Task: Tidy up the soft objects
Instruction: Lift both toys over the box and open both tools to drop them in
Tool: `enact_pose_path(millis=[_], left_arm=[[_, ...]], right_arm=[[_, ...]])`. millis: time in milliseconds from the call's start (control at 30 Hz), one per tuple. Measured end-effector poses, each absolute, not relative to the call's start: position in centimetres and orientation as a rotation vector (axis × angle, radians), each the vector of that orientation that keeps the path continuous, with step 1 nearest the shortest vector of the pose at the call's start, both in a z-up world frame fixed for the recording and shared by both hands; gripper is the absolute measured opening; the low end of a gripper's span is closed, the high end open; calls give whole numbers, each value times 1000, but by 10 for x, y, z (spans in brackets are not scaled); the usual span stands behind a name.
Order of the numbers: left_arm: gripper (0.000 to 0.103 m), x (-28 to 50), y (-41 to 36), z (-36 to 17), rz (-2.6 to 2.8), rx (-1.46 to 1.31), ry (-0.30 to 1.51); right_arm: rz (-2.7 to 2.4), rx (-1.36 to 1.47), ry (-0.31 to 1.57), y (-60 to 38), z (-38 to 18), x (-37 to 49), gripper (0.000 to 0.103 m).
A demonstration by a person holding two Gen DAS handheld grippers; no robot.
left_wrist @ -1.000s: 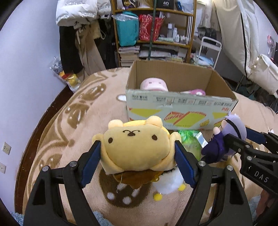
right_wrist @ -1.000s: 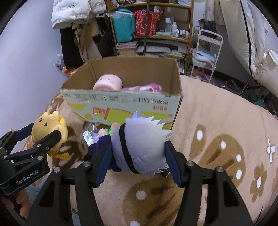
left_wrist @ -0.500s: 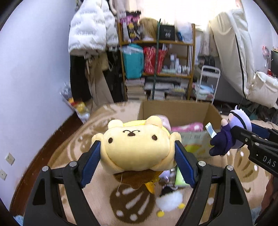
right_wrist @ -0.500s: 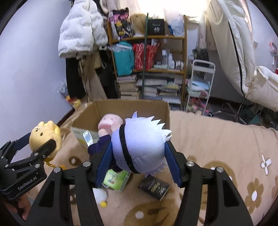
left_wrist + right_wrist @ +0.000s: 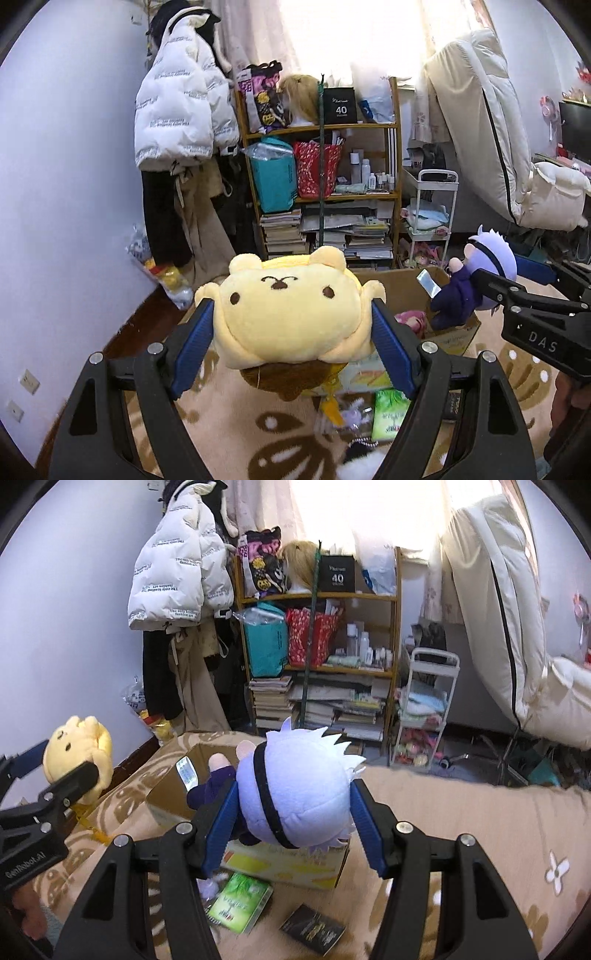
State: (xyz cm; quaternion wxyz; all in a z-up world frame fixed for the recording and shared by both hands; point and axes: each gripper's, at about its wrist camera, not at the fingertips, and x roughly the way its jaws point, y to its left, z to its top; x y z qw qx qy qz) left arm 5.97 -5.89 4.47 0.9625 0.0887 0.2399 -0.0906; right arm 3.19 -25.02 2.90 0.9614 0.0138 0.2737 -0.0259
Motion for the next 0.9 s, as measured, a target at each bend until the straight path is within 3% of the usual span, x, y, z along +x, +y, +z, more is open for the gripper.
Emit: enact_pose_path(millis=[367,900], left_arm=[[81,105,-82,43,-179,202,470],[82,146,-93,-9,-197,139,592]], right_arm=[[-28,-10,544,-248,28,65,65],[-3,9,653,-254,-20,90,66]])
